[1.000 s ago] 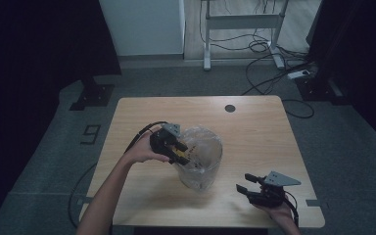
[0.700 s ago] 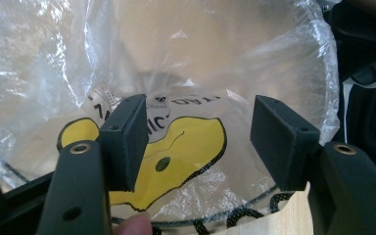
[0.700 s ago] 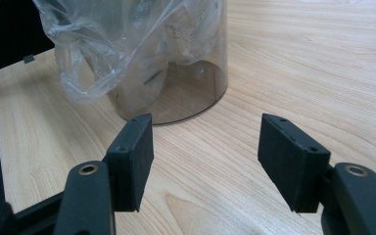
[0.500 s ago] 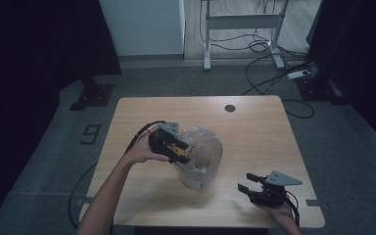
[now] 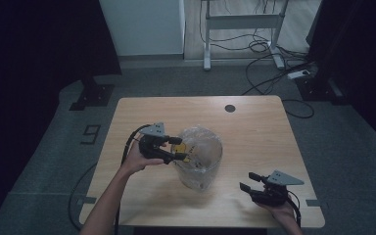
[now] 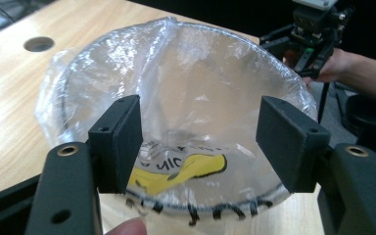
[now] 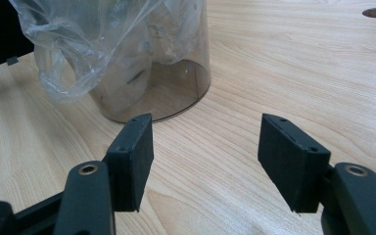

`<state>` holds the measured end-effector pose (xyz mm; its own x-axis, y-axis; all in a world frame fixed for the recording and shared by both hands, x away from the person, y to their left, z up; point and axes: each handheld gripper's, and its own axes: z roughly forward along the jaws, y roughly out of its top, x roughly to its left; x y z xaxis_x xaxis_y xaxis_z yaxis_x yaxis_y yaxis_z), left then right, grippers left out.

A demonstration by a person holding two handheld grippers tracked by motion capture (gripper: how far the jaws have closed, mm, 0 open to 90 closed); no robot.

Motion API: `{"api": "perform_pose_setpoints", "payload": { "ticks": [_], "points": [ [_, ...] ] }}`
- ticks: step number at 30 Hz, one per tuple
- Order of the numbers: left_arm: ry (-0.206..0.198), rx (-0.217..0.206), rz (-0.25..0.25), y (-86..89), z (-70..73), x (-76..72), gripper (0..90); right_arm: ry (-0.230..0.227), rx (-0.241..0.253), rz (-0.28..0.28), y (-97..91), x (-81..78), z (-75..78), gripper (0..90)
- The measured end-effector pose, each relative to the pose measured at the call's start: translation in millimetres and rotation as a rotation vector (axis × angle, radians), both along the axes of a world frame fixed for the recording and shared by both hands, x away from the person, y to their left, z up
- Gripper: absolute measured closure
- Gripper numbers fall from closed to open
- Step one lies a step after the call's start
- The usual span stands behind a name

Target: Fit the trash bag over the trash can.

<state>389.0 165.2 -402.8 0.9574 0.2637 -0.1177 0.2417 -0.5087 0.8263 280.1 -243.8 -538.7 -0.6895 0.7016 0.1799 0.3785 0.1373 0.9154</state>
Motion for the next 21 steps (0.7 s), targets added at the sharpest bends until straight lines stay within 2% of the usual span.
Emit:
{"api": "perform_pose_setpoints", "payload": {
  "ticks": [5, 6, 8, 9, 21],
  "points": [
    [-0.022, -0.036, 0.054, 12.8, -1.4, -9.0, 33.8, 0.0, -0.003, -0.002, -0.1, 1.0, -0.3, 38.0],
    [-0.025, -0.065, 0.08, 20.0, -3.0, -13.9, 33.9, 0.001, -0.003, -0.004, -0.1, 1.4, -0.6, 38.0],
    [-0.025, -0.077, 0.088, 23.4, -4.4, -16.7, 34.0, 0.003, -0.004, -0.004, -0.1, 1.4, -0.7, 38.1],
    [-0.031, -0.09, 0.109, 30.0, -7.8, -22.3, 34.0, 0.002, -0.009, -0.005, -0.2, 1.4, -1.0, 38.1],
    [-0.027, -0.114, 0.174, 63.5, -29.6, -44.2, 33.8, 0.007, -0.021, -0.002, 1.3, 2.7, -3.1, 38.0]
  ]
}}
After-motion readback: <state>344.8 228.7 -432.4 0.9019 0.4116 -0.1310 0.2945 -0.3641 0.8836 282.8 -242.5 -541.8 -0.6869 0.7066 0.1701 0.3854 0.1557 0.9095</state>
